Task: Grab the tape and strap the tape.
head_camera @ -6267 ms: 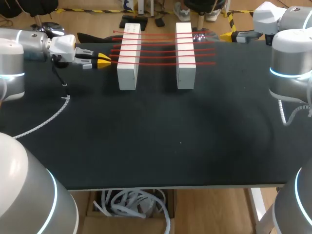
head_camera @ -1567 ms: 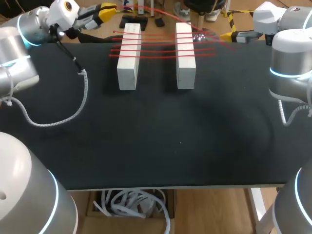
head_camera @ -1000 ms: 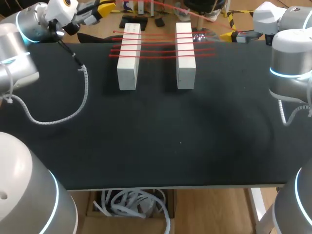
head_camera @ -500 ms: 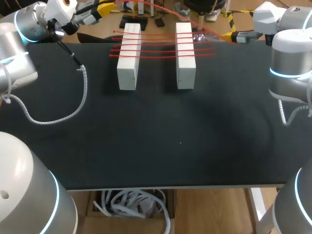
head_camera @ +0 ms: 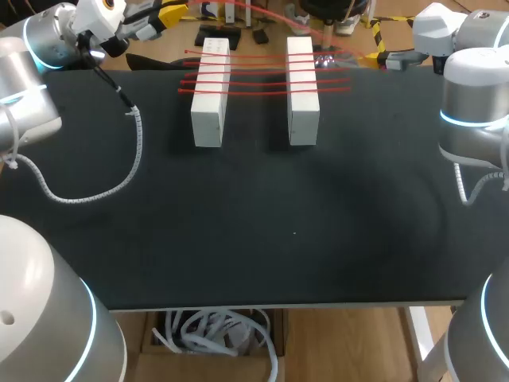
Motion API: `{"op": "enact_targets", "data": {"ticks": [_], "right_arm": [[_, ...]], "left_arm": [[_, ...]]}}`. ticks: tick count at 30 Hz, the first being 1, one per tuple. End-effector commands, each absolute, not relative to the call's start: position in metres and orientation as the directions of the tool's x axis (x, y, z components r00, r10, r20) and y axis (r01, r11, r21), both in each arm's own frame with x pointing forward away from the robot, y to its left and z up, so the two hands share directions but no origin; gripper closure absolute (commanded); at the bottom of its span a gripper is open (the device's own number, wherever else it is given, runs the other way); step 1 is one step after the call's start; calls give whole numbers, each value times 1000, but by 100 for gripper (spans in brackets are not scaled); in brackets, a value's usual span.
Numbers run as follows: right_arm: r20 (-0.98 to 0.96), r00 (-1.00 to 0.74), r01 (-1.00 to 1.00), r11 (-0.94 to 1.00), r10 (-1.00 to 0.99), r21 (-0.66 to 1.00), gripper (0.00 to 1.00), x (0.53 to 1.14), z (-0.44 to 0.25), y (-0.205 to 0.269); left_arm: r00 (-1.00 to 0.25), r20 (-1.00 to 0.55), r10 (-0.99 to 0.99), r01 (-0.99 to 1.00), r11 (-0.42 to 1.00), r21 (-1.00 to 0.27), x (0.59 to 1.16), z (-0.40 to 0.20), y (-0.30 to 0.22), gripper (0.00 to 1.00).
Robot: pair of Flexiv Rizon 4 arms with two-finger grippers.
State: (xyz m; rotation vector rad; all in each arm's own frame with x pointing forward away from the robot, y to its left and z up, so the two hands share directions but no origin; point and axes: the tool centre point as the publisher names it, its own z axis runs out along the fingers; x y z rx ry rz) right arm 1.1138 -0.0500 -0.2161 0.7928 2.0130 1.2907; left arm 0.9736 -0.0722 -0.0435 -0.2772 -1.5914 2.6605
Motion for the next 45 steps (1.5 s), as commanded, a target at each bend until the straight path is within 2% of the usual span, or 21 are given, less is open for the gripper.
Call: {"op": "enact_targets", "data": {"ticks": [1, 35, 45], "right_arm": [[-174, -633, 157, 345, 754, 925, 0, 1114, -216, -50], [-174, -633, 157, 345, 754, 925, 0, 1114, -216, -50], [-154, -400, 147, 229, 903, 962, 0, 1086, -215, -72]], "left_arm": [[-983, -143, 118, 70, -482, -873, 976, -42, -75, 100], [-982, -139, 125, 57, -506, -860, 983, -40, -82, 100], [-982, -139, 125, 57, -506, -860, 983, -40, -82, 100]]}}
